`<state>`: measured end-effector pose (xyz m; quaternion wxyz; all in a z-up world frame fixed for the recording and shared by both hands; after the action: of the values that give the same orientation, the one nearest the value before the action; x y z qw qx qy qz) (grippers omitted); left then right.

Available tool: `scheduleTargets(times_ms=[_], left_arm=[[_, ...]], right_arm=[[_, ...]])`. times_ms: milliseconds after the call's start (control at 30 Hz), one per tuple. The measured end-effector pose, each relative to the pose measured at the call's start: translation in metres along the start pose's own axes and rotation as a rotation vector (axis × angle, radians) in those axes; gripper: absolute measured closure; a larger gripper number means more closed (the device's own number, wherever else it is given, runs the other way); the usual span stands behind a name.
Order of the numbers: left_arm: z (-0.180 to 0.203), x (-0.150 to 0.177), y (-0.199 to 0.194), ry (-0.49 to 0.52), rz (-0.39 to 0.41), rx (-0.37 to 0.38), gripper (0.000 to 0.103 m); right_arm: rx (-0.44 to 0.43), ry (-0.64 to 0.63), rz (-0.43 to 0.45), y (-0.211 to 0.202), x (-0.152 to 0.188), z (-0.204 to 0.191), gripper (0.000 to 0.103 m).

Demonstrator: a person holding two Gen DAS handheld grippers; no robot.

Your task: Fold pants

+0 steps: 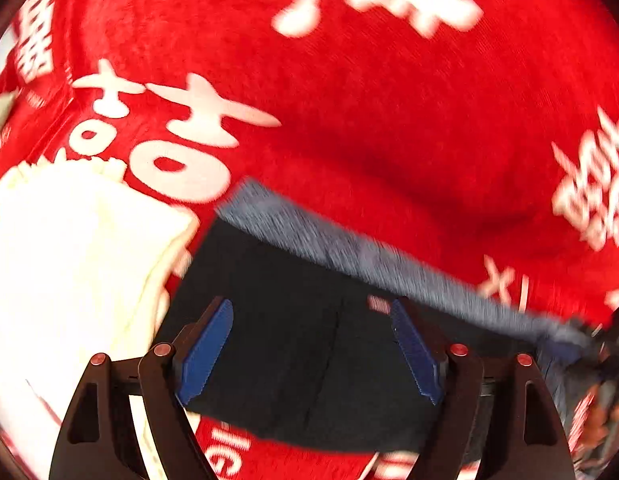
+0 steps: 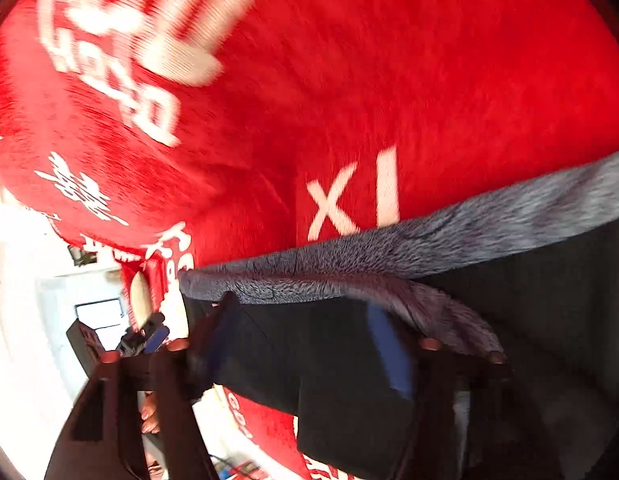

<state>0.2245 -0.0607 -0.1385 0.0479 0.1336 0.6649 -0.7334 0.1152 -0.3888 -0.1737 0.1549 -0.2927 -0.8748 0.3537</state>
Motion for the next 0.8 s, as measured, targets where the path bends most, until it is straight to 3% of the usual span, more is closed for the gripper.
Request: scheduleTargets(times_ms=[67,200,300,367,633,800], left_arm=[[0.024,0.024,0.002,0.076,-0.038,0.002,0.022],[0.076,0.075,0.005,0.177,-0.119,0.082,0.022],[0.117,0.114,0.007,0.252,-0.194,0.15,0.022],[0.143,0.138,0.006,0.314,-0.229,0.181,0.022],[0.205,0.189,-0.005,0.486,-0.245,0.247,0.022],[0.217,0.219,-0.02,0.558,-0.222,0.265,0.022]], right_arm=[[0.011,-0.002,0.018,-0.018,0.011,-0.002,0.03],[0.132,-0.053,0.061,-0.054,0.038,0.008,0.03],[0.25,-0.069,0.097,-0.087,0.082,0.025,0.03],[0.283,-0.037,0.117,-0.104,0.106,0.04,0.03],[0.442,0.189,0.285,-0.192,0.229,0.125,0.03],[0.5,0.318,0.348,-0.214,0.289,0.17,0.03]])
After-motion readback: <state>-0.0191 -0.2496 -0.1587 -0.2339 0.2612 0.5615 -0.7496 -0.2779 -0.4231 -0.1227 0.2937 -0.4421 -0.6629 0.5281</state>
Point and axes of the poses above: each gripper's, at about its wrist camera, not at the fingertips, and y roughly the way its jaws point, z to its right, x to its underside, the point moved 4 cm from there along y, roughly the way its jaws point, and after that the axes turned 1 degree about -x, right-handed, at the moved point
